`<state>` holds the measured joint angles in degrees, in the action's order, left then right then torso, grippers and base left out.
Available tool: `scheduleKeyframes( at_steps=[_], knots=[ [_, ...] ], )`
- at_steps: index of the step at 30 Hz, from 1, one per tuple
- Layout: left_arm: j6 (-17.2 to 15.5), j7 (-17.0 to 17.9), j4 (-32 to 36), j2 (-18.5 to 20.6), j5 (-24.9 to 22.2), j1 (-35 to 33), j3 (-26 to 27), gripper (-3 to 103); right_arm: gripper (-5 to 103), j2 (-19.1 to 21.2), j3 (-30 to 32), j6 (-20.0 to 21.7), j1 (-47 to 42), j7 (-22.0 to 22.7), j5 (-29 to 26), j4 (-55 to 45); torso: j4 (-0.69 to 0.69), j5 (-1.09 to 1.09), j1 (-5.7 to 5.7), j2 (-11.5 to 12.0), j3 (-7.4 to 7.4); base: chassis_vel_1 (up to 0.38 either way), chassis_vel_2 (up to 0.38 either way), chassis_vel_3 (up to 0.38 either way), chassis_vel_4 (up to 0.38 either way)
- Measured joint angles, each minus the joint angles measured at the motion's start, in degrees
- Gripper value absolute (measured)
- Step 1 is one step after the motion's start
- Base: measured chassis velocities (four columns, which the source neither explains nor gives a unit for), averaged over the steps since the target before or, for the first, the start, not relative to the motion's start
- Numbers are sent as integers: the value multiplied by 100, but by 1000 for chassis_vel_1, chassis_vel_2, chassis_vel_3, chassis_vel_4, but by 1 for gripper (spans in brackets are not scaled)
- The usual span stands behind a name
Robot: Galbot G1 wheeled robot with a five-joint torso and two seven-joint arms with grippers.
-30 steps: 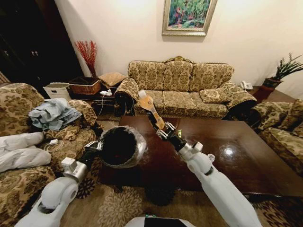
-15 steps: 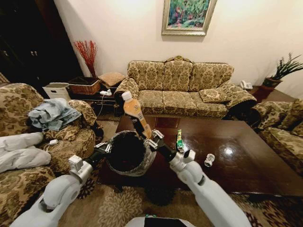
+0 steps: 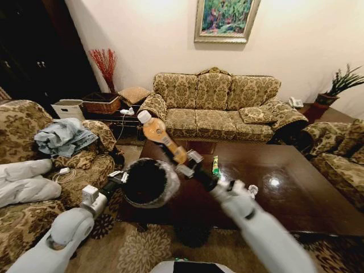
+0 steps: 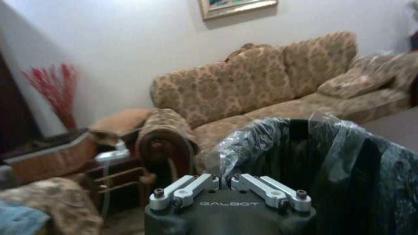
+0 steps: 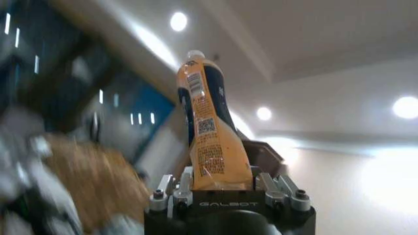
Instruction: Move to the front of the table and place the trash on the table into the trash bin.
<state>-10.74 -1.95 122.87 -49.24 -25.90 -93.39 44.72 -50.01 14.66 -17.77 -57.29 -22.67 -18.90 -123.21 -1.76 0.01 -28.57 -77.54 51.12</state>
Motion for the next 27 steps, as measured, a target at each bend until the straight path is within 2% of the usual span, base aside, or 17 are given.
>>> scheduleKeyframes(
  at_steps=[1,2,4,5,9,10,12,14,15,16,19,20,21,23,24,25,27],
  knots=[
    [5,17,-45,1,73,39,27,4,43,147,154,17,-42,0,2,-66,1,-4,0,0,0,0,0,0,0],
    [52,84,-134,19,186,147,84,4,43,528,598,172,-300,-74,-202,-321,2,2,0,0,0,0,0,0,0],
    [69,109,-157,31,203,183,107,4,43,645,728,251,-430,-98,-343,-433,2,3,0,0,0,0,0,0,0],
    [141,137,-241,76,232,301,150,4,43,945,994,495,-947,-99,-787,-814,1,1,0,0,0,0,0,0,0],
    [355,176,-588,166,412,675,146,4,43,1241,1271,937,-1631,-27,-1029,-1260,4,-2,3,-1,-1,0,0,0,0],
    [355,176,-588,166,412,675,146,4,43,1241,1271,937,-1631,-27,-1029,-1260,4,-2,3,-1,-1,0,0,0,0],
    [633,296,-962,200,909,1169,48,4,43,1473,1075,1660,-1775,480,-1095,-1567,1,0,2,-1,-1,0,0,0,0],
    [783,338,-1164,201,1179,1420,-10,4,43,1602,953,2158,-1801,710,-1220,-1718,1,-1,0,-1,0,0,0,0,0],
    [783,338,-1164,201,1179,1420,-10,4,43,1602,953,2158,-1801,710,-1220,-1718,1,-1,0,-1,0,0,0,0,0],
    [920,352,-1346,193,1403,1607,-58,4,43,1693,876,2590,-1835,843,-1435,-1832,1,-2,-1,-1,0,0,0,0,0],
    [1157,357,-1612,157,1697,1830,-137,4,43,1817,699,3311,-1832,1258,-2129,-1999,2,-2,0,-1,0,0,0,0,0],
    [1226,357,-1671,128,1753,1890,-188,4,43,1863,595,3776,-1743,1541,-2739,-2035,1,-1,1,-1,0,0,0,0,0],
    [1226,357,-1671,128,1753,1890,-188,4,43,1863,595,3776,-1743,1541,-2739,-2035,1,-1,1,-1,0,0,0,0,0],
    [1294,337,-1693,86,1798,1931,-248,4,43,1932,483,4211,-1632,1860,-3416,-2044,0,-2,2,-1,0,0,0,0,0],
    [1358,298,-1695,51,1847,1950,-285,4,43,1990,382,4422,-1561,2064,-3798,-2045,0,-3,2,-1,0,0,0,0,0],
    [1447,243,-1609,-4,1899,1934,-391,4,43,2091,199,4647,-1420,2348,-4508,-2044,1,-1,0,0,0,0,0,0,0],
    [1507,225,-1550,-19,1931,1913,-440,4,43,2107,146,4719,-1353,2398,-4738,-2043,1,-1,0,0,0,0,0,0,0]
  ],
)
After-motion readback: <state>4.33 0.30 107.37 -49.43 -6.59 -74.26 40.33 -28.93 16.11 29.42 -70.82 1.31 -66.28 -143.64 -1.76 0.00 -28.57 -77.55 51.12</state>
